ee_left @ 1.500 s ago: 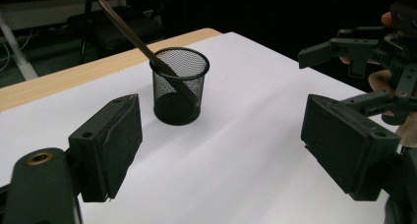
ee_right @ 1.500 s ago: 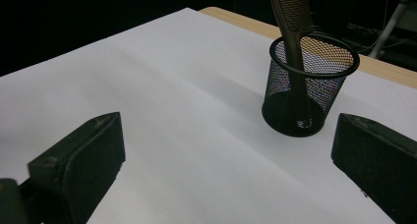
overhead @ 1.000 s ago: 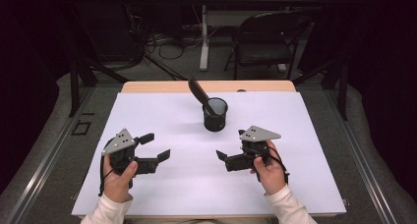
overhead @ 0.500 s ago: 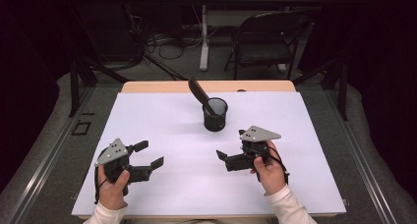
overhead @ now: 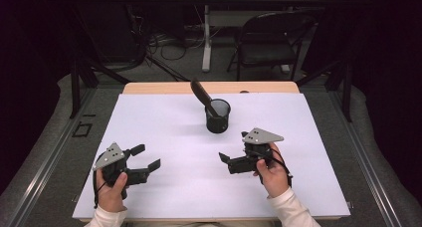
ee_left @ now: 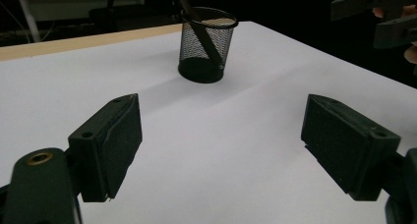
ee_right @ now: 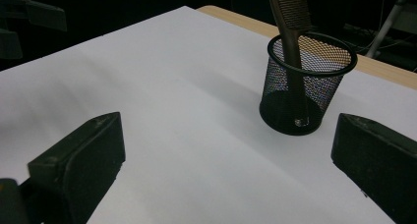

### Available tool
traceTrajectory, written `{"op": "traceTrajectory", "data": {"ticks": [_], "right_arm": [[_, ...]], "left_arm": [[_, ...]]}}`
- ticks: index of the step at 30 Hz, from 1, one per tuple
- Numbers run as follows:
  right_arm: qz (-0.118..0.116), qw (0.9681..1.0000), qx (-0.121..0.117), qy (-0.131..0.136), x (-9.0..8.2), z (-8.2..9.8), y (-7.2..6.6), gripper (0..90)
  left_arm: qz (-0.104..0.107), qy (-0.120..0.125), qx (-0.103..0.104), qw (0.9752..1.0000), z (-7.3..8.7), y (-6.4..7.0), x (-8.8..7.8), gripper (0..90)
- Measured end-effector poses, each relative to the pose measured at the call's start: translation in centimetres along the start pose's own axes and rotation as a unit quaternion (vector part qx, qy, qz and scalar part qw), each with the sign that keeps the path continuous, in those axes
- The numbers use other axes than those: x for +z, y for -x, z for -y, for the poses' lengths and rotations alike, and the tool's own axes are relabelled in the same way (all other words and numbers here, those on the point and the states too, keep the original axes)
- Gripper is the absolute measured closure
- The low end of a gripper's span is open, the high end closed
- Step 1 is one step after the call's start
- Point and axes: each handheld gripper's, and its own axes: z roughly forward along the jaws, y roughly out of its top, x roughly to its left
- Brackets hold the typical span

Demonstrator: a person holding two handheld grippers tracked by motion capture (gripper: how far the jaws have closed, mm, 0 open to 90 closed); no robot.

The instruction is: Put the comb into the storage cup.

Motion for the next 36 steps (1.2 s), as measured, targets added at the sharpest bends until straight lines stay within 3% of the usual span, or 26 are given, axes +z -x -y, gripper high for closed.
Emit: {"op": "traceTrajectory", "data": {"ticks": [8, 15, 36], "right_arm": [[0.002, 1.0, 0.0, 0.001, 0.0, 0.0, 0.0, 0.0], [0.002, 1.0, 0.0, 0.002, -0.1, 0.0, 0.0, 0.0], [0.005, 1.0, -0.006, 0.001, 0.1, 0.2, -0.1, 0.0]], "left_arm": [[-0.02, -0.001, -0.012, 0.9997, 0.9, -1.2, -0.1, 16.1], [-0.033, -0.004, -0.003, 0.9994, 1.3, -1.7, 0.0, 16.0], [-0.036, -0.014, -0.011, 0.9992, 2.1, -2.5, 0.5, 16.1]]}}
